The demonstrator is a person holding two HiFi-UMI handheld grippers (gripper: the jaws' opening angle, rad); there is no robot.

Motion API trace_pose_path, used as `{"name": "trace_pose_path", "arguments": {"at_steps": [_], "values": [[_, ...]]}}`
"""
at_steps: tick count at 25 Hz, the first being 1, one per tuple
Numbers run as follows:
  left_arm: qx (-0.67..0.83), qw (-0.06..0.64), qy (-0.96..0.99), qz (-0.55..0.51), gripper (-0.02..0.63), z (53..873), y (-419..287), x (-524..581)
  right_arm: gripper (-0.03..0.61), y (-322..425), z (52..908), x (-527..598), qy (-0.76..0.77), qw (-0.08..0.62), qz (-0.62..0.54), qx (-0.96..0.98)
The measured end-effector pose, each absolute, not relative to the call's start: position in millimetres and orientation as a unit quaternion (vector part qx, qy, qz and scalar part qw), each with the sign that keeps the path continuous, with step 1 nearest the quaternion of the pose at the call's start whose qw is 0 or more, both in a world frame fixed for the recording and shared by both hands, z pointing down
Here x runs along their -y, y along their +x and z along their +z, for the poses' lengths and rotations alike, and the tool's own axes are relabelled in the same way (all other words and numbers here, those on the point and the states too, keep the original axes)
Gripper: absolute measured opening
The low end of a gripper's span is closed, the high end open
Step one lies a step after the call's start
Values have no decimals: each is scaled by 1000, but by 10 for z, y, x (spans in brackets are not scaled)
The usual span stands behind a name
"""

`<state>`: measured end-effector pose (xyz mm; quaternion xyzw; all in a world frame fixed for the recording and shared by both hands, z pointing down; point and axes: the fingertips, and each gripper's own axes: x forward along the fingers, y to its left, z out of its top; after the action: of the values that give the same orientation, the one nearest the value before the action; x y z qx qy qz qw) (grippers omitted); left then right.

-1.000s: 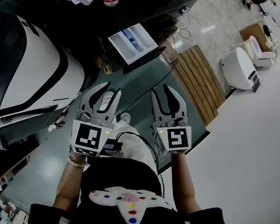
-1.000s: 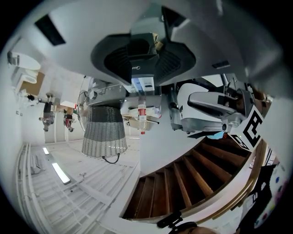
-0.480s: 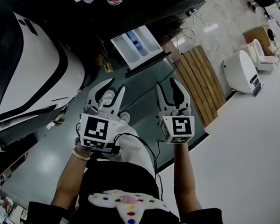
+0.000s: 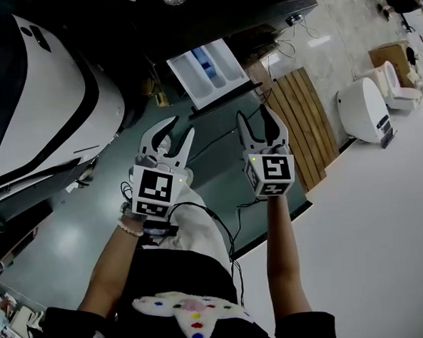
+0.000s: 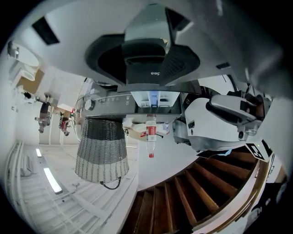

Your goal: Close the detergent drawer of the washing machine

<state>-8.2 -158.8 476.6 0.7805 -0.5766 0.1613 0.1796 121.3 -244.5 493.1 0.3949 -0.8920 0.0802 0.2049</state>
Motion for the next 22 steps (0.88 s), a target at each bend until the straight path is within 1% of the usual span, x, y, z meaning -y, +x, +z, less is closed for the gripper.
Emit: {"name": "trace_pose_path", "arguments": {"at_steps": [13, 17, 22], "values": [[587, 198, 765, 176, 129, 5042, -121, 1696, 246, 1171, 5207, 2828, 330, 239, 70, 911], [591, 205, 762, 170, 129, 5065, -118, 1711, 272, 1125, 5235, 2862, 301, 249, 80, 917], [589, 212, 762, 169, 127, 5102, -84, 1721, 275, 1145, 5243, 2918, 292, 257, 78, 918]]}}
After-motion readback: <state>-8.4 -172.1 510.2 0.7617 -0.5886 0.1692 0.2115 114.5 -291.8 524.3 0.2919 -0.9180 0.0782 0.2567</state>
